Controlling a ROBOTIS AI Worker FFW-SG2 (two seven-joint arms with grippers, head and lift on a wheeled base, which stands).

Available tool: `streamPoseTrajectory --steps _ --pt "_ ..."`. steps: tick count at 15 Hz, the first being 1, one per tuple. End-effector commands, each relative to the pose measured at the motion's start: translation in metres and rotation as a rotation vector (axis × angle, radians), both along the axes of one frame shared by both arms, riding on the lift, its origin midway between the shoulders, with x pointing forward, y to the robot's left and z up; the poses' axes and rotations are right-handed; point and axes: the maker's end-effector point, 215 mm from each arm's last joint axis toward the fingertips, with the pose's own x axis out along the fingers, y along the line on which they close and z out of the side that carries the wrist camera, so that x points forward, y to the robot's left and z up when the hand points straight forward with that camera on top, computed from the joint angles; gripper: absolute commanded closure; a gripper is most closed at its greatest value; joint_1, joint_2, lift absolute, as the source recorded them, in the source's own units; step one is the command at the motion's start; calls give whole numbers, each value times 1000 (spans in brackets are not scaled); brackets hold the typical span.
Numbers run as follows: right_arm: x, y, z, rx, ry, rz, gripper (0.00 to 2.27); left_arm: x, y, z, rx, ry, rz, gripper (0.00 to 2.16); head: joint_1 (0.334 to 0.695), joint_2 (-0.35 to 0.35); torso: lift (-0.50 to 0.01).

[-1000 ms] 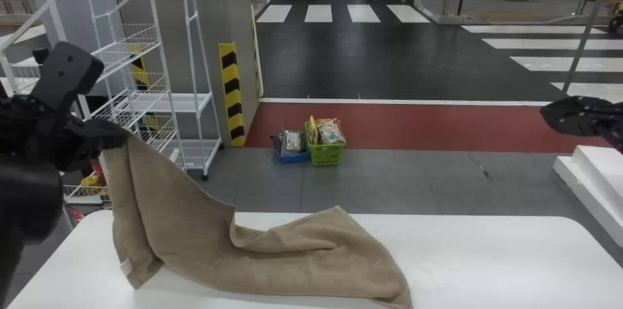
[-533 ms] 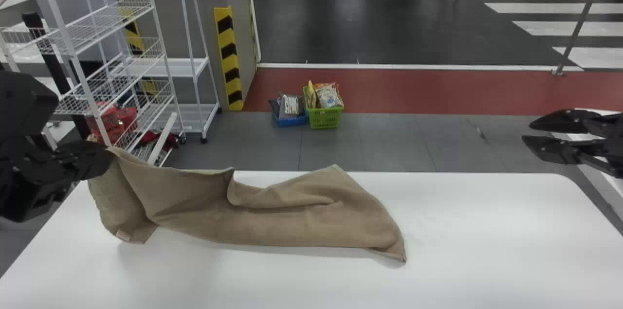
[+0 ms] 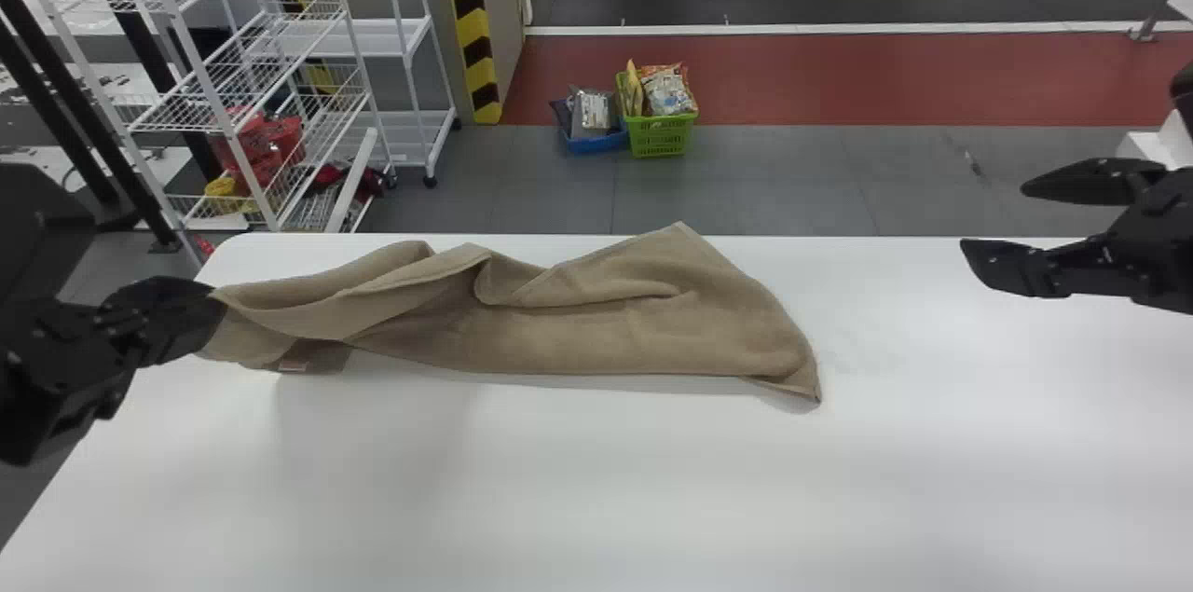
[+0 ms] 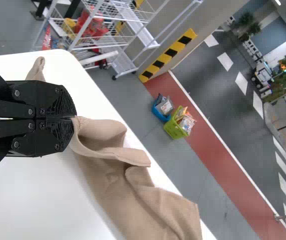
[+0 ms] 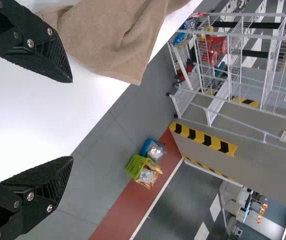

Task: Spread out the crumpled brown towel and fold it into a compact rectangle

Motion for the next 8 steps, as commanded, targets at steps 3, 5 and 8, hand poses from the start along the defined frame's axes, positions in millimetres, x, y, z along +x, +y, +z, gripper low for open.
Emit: streamPoseTrajectory --steps 3,5,8 --pt "-7 27 -17 1 35 26 259 -53 -16 -55 14 110 -30 1791 695 124 -127" --pt "-10 51 -27 15 58 44 232 -68 -19 -86 4 184 -39 1791 695 132 -127" --pt "0 83 -27 26 38 32 127 -71 -31 -113 19 236 -94 1791 695 163 -127"
